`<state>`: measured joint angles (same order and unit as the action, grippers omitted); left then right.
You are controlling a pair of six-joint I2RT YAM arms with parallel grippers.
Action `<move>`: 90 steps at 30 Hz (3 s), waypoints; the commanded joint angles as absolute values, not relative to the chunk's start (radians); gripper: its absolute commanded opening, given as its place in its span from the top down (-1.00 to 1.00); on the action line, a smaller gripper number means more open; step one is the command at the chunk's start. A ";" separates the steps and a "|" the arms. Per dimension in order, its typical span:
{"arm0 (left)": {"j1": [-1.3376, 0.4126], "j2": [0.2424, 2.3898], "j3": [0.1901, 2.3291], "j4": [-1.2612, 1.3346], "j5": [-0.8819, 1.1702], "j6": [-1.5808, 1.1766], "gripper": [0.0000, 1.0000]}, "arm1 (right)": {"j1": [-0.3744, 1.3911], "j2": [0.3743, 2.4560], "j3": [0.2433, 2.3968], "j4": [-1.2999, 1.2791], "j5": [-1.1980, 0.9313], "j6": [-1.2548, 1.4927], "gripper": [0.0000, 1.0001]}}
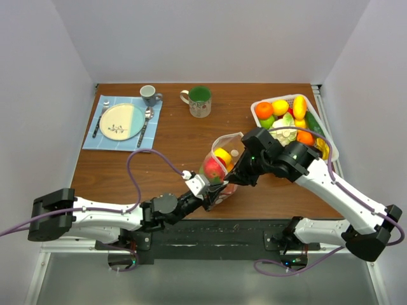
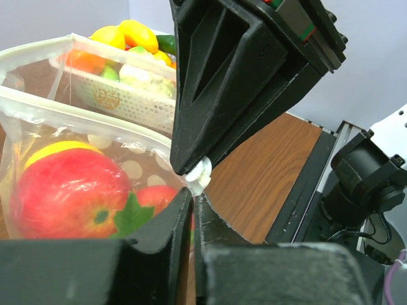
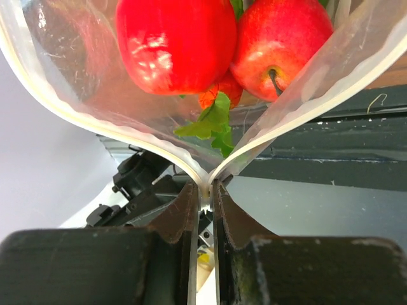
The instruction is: Place the food in the zip-top bag and seal the zipper
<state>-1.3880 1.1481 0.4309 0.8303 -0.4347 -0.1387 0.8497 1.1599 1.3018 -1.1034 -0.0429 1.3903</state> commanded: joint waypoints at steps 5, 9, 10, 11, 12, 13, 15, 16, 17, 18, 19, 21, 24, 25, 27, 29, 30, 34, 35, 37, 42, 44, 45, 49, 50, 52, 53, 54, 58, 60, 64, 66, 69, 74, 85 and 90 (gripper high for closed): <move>-1.394 1.149 0.508 0.854 -0.466 -0.107 0.56 | 0.850 1.175 1.364 -1.126 -0.029 1.397 0.95; -1.396 1.149 0.515 0.853 -0.468 -0.100 0.66 | 0.850 1.180 1.367 -1.131 -0.029 1.396 0.96; -1.397 1.154 0.517 0.851 -0.469 -0.094 0.76 | 0.851 1.181 1.370 -1.131 -0.031 1.397 0.96; -1.399 1.155 0.522 0.850 -0.471 -0.091 0.85 | 0.851 1.183 1.371 -1.131 -0.029 1.396 0.96; -1.401 1.154 0.522 0.848 -0.474 -0.089 1.00 | 0.850 1.183 1.374 -1.131 -0.028 1.396 0.97; -1.404 1.154 0.523 0.850 -0.477 -0.084 1.00 | 0.851 1.186 1.377 -1.132 -0.023 1.396 0.97; -1.408 1.154 0.522 0.850 -0.483 -0.080 1.00 | 0.850 1.186 1.378 -1.134 -0.020 1.394 0.97; -1.411 1.151 0.520 0.853 -0.485 -0.074 1.00 | 0.850 1.186 1.378 -1.134 -0.015 1.394 0.97; -1.414 1.149 0.514 0.859 -0.485 -0.071 1.00 | 0.850 1.186 1.379 -1.140 -0.011 1.396 0.98; -1.417 1.144 0.509 0.864 -0.482 -0.066 1.00 | 0.851 1.186 1.379 -1.143 -0.009 1.396 0.98; -1.423 1.134 0.505 0.868 -0.479 -0.060 1.00 | 0.850 1.183 1.378 -1.144 -0.003 1.396 0.98; -1.428 1.123 0.488 0.884 -0.471 -0.057 1.00 | 0.850 1.181 1.376 -1.134 -0.002 1.401 0.97; -1.436 1.098 0.468 0.894 -0.459 -0.060 1.00 | 0.848 1.187 1.382 -1.131 0.032 1.397 0.96; -1.439 1.094 0.463 0.896 -0.454 -0.061 1.00 | 0.848 1.190 1.390 -1.131 0.037 1.394 0.96; -1.440 1.086 0.459 0.890 -0.445 -0.064 1.00 | 0.838 1.203 1.393 -1.129 0.043 1.382 0.96; -1.443 1.074 0.454 0.878 -0.439 -0.067 1.00 | 0.830 1.209 1.400 -1.121 0.054 1.368 0.96; -1.448 1.060 0.453 0.871 -0.433 -0.071 1.00 | 0.825 1.213 1.404 -1.121 0.064 1.364 0.95; -1.457 1.029 0.445 0.824 -0.420 -0.078 1.00 | 0.799 1.229 1.407 -1.101 0.071 1.341 0.95; -1.459 1.023 0.443 0.815 -0.419 -0.081 1.00 | 0.787 1.232 1.408 -1.097 0.072 1.327 0.95; -1.462 1.000 0.433 0.792 -0.410 -0.094 1.00 | 0.773 1.244 1.414 -1.092 0.078 1.313 0.95; -1.470 0.940 0.413 0.747 -0.394 -0.129 1.00 | 0.712 1.273 1.448 -1.071 0.101 1.244 0.95; -1.471 0.927 0.410 0.724 -0.388 -0.136 1.00 | 0.689 1.301 1.474 -1.059 0.112 1.204 0.95; -1.474 0.917 0.411 0.718 -0.387 -0.141 1.00 | 0.681 1.308 1.485 -1.055 0.115 1.192 0.95; -1.476 0.904 0.411 0.692 -0.385 -0.147 1.00 | 0.663 1.376 1.560 -1.046 0.144 1.132 0.95; -1.477 0.900 0.411 0.689 -0.387 -0.147 1.00 | 0.657 1.388 1.574 -1.040 0.153 1.106 0.95; -1.479 0.893 0.410 0.680 -0.388 -0.152 1.00 | 0.647 1.425 1.609 -1.032 0.175 1.080 0.95; -1.479 0.888 0.411 0.678 -0.390 -0.152 1.00 | 0.638 1.439 1.620 -1.022 0.179 1.056 0.95; -1.479 0.884 0.410 0.675 -0.394 -0.153 1.00 | 0.632 1.460 1.641 -1.020 0.196 1.045 0.95; -1.480 0.865 0.410 0.657 -0.402 -0.155 1.00 | 0.598 1.511 1.675 -0.996 0.210 1.006 0.95; -1.480 0.859 0.410 0.652 -0.408 -0.153 1.00 | 0.574 1.525 1.681 -0.973 0.207 0.986 0.95; -1.480 0.854 0.419 0.640 -0.423 -0.147 1.00 | 0.532 1.563 1.709 -0.948 0.222 0.965 0.95; -1.480 0.850 0.422 0.640 -0.428 -0.144 1.00 | 0.509 1.581 1.718 -0.930 0.238 0.956 0.95; -1.480 0.854 0.426 0.638 -0.439 -0.138 1.00 | 0.483 1.608 1.738 -0.907 0.232 0.945 0.95; -1.480 0.854 0.430 0.627 -0.446 -0.138 1.00 | 0.457 1.641 1.790 -0.897 0.250 0.925 0.95; -1.480 0.848 0.433 0.621 -0.462 -0.138 1.00 | 0.400 1.692 1.828 -0.896 0.291 0.905 0.95; -1.480 0.864 0.443 0.618 -0.471 -0.137 1.00 | 0.385 1.701 1.848 -0.896 0.311 0.891 0.95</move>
<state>-1.4555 0.8707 0.4110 0.5728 -0.5293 -0.1204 0.4416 1.6894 1.7790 -1.0115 0.1555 0.9169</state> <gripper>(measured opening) 0.015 0.117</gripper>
